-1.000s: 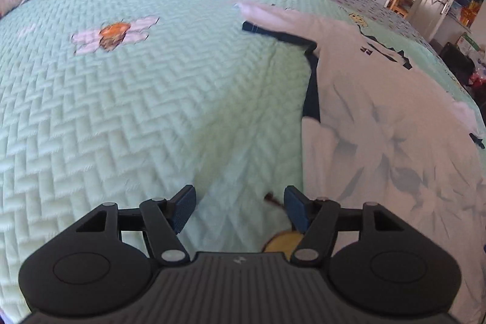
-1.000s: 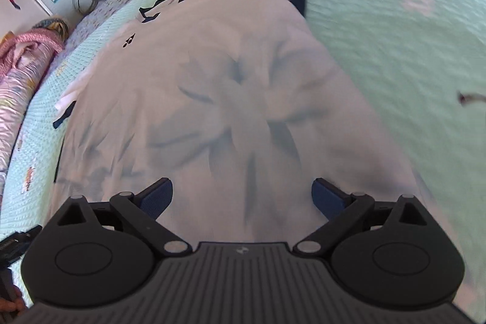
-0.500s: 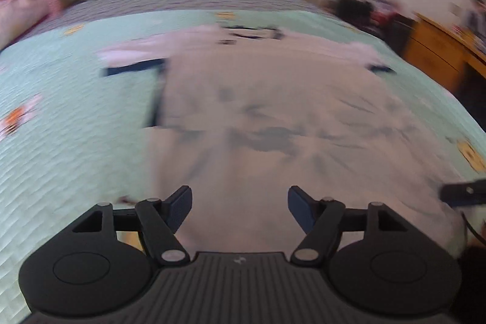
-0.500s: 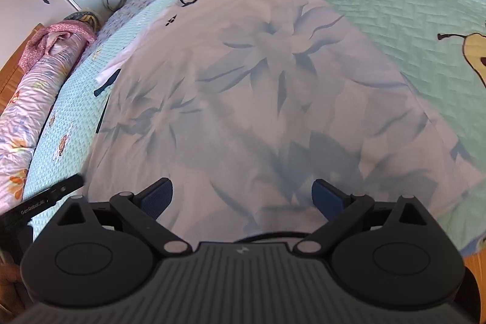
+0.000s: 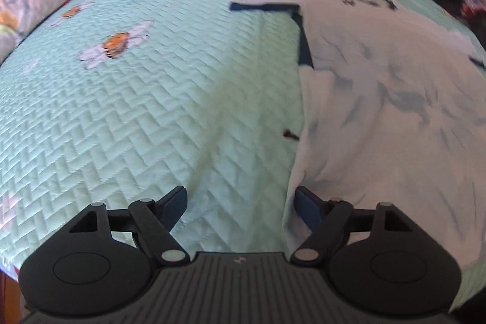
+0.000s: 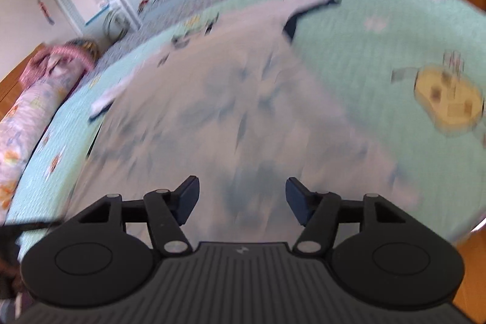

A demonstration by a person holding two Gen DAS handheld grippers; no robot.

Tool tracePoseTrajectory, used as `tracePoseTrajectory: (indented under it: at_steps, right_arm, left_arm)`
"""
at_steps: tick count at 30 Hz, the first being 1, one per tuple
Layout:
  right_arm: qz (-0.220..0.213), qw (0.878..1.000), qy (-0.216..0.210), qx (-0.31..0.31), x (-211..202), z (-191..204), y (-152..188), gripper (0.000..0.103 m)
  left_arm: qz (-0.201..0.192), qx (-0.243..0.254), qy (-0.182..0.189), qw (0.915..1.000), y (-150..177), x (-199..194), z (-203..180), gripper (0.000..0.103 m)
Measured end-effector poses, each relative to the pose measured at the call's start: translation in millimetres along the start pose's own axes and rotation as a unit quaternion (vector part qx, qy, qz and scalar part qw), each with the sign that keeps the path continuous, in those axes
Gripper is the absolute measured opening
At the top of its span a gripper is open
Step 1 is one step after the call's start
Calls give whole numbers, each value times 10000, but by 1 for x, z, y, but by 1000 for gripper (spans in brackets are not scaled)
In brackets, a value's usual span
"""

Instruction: Fold clothes

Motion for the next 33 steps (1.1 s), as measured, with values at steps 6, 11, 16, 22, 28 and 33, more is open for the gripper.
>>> tracePoseTrajectory:
  at_steps: [6,11,16,22,28,33]
  right_arm:
    - [-402,9966,288,666,66,-15,-60,65]
    - [715,9957,-63,-583,111,57,-14,65]
    - [1266,9683,-1259,-1745,104,129,20,62]
    - [56,9998,-98,-173,132,60,-80,65]
    - [477,9981,12,-393,195,90,-75,65]
    - [894,9769,-723,-1800,195,189,-22,74]
  left_arm:
    - [-531,-229,544,9968,-29,-19,-42,80]
    - [-653,288,1011,9923,-58,-12,-93,81]
    - [-521,488,1320,9887,-81,32,-124,81]
    - [-409,612,1071,9915,-89,92,-124,81]
    - [-488,18,1042,9934,-73,84,-61,72]
    - [-325,-385,1301,9902,-77,77,-51,74]
Point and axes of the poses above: each gripper's, at about its wrist camera, not at the fingertips, and x roughly the way its jaws point, z to its left, y to its underside, the point moved 1 cm from there along x, roughly the way its jaws point, and after that the axes turned 2 degrees about -z, right-handed, at the moved point
